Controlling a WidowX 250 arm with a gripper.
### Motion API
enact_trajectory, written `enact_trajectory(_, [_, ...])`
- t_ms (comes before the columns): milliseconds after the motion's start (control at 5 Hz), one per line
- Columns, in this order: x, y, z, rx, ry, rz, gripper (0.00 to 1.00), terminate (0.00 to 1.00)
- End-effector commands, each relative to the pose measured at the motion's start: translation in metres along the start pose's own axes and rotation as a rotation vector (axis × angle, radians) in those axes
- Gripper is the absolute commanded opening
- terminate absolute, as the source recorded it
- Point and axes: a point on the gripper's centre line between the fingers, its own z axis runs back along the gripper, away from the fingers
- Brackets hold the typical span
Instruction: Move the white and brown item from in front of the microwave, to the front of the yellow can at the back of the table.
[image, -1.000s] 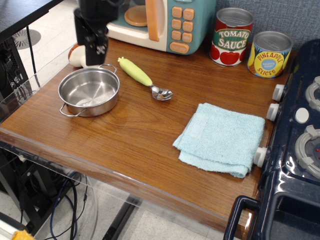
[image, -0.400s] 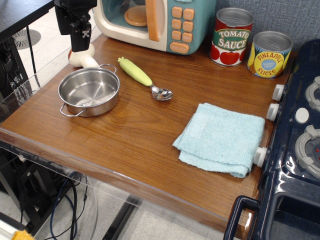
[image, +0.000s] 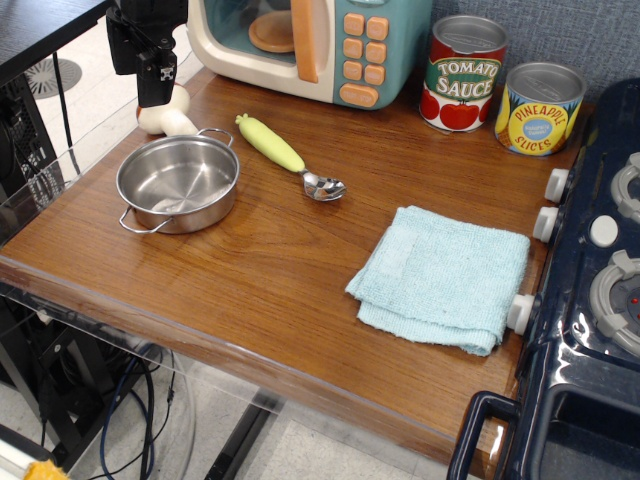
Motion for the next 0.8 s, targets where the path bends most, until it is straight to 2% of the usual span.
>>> enact_trajectory(0, [-0.0003, 0.0207, -0.0007, 0.028, -0.013, -0.002, 1.0, 0.0])
enact_trajectory(200, [0.0045, 0.0186, -0.0082, 0.025, -0.03, -0.022, 0.0, 0.0])
enact_trajectory(600, [0.0042, 0.0141, -0.0041, 0.04, -0.019, -0.034, 0.0, 0.0])
